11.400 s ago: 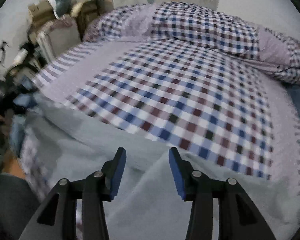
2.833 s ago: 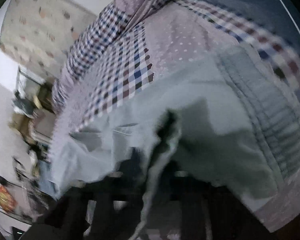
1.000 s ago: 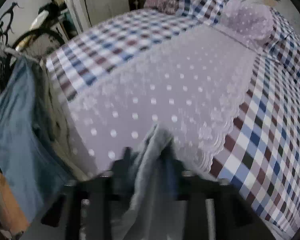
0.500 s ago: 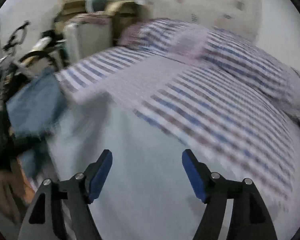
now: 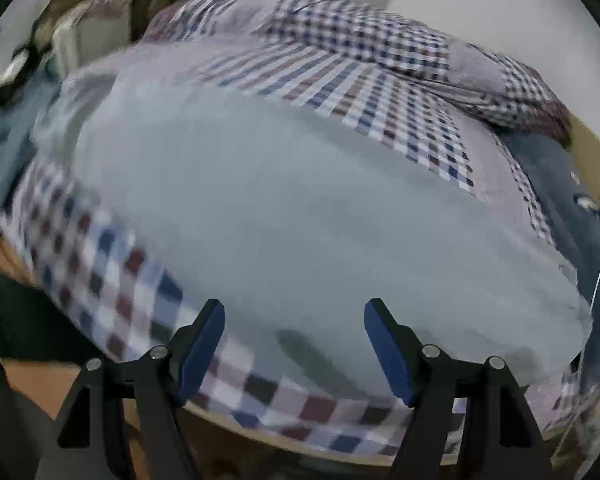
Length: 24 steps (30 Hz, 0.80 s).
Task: Fold clothes
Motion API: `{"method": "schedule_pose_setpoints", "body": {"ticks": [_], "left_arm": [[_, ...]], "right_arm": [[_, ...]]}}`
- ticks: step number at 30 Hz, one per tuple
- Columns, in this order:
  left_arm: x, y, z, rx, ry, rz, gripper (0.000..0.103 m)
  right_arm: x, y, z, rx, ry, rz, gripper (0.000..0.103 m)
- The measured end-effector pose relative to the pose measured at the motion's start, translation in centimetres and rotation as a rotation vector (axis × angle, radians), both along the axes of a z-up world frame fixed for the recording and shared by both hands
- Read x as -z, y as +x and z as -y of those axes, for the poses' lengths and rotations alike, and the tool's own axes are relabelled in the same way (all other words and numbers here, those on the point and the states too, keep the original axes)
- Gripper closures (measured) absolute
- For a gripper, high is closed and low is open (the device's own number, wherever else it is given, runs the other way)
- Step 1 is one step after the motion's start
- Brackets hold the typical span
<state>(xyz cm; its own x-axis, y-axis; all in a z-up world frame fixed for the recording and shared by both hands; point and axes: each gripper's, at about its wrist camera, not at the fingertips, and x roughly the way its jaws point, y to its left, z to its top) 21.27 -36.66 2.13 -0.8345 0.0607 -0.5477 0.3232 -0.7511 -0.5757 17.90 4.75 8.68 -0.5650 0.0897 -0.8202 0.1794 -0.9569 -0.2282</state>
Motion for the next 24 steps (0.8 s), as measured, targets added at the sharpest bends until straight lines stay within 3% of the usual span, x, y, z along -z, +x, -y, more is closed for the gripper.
{"method": "schedule_pose_setpoints", "body": {"ticks": [4, 6, 7, 8, 10, 13, 15, 19, 24], "left_arm": [[0.4, -1.0, -7.0, 0.271, 0.006, 0.001, 0.026], [0.5, -1.5, -10.4, 0.407, 0.009, 0.001, 0.026], [0.6, -1.7, -12.2, 0.474, 0.011, 0.001, 0.026], [0.7, -2.0, -13.9, 0.542, 0.013, 0.001, 0.026], [0.9, -2.4, -17.4, 0.678, 0.016, 0.002, 0.026], [1.3, -2.6, -24.1, 0.923, -0.064, -0.004, 0.026], [1.7, -2.6, -27.4, 1.034, -0.111, -0.001, 0.026], [1.5, -1.9, -32.5, 1.162, -0.225, -0.065, 0.026], [1.3, -1.3, -36.7, 1.238, -0.26, -0.11, 0.026]], "right_arm": [[3.4, 1.0, 1.1, -0.093, 0.157, 0.046, 0.032], [5.0, 1.1, 0.7, -0.108, 0.218, 0.069, 0.051], [5.2, 0.9, 0.2, -0.105, 0.227, 0.075, 0.068], [5.2, 0.7, -0.4, -0.101, 0.216, 0.077, 0.074], [4.0, 0.0, -2.3, -0.077, 0.082, 0.072, 0.086], [1.9, -1.2, -5.6, -0.035, -0.148, 0.069, 0.09], [1.0, -2.3, -8.2, -0.015, -0.303, 0.081, 0.09], [0.2, -4.0, -11.9, 0.02, -0.489, 0.102, 0.091], [0.7, -5.5, -14.2, 0.047, -0.561, 0.086, 0.09]]}}
